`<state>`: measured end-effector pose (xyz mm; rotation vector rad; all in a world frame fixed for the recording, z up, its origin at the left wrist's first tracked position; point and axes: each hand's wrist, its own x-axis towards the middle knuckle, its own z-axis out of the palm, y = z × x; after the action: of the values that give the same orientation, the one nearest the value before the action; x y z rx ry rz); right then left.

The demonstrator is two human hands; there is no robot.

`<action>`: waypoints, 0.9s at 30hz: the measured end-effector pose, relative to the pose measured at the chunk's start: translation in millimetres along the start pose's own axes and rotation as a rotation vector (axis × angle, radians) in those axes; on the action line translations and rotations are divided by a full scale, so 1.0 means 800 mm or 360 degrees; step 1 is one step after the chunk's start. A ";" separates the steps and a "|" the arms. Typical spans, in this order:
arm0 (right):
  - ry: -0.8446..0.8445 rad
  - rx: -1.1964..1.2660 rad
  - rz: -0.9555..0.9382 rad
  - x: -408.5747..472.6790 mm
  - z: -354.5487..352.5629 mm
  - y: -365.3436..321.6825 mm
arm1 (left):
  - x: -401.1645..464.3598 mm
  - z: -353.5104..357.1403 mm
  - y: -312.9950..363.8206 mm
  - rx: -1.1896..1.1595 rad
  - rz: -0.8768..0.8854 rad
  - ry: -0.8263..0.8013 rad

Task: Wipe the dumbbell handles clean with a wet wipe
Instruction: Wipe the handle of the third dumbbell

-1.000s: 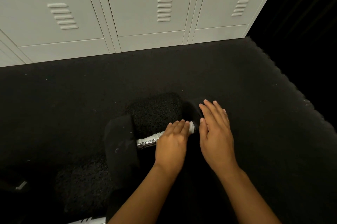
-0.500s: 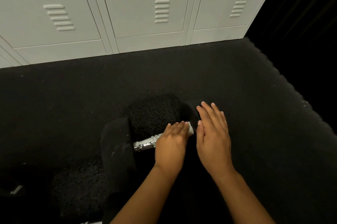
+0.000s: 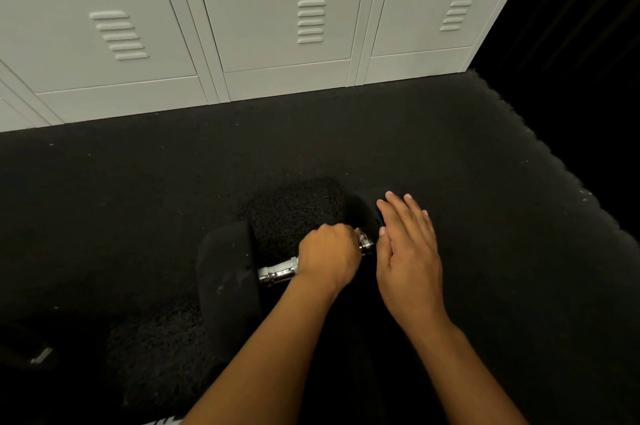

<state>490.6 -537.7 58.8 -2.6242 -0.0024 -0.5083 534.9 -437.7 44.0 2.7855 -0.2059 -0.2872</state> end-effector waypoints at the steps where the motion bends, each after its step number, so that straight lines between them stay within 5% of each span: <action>1: -0.0005 0.0005 0.0006 0.000 0.000 0.000 | -0.005 0.003 -0.003 -0.0023 0.0047 0.0080; 5: -0.0002 -0.0004 0.0013 0.000 0.001 0.000 | -0.031 0.027 -0.015 -0.0158 0.0338 0.0537; 9: -0.0007 -0.0014 0.0009 -0.001 0.001 -0.001 | -0.035 0.045 -0.020 -0.0077 0.0427 0.0641; 14: -0.0002 -0.0020 0.0006 0.000 0.001 0.000 | -0.025 0.002 -0.006 0.0020 0.0192 0.0190; 20: 0.0011 -0.0023 0.0012 0.000 0.001 -0.001 | -0.050 0.013 -0.037 0.0139 0.0324 0.0475; 27: -0.0010 -0.0022 0.0022 0.002 0.001 -0.003 | -0.042 0.010 -0.018 0.0179 0.0178 0.0364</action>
<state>492.0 -535.6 59.6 -2.6372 0.0174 -0.4968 502.4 -420.6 37.6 2.8743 -0.3288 0.0725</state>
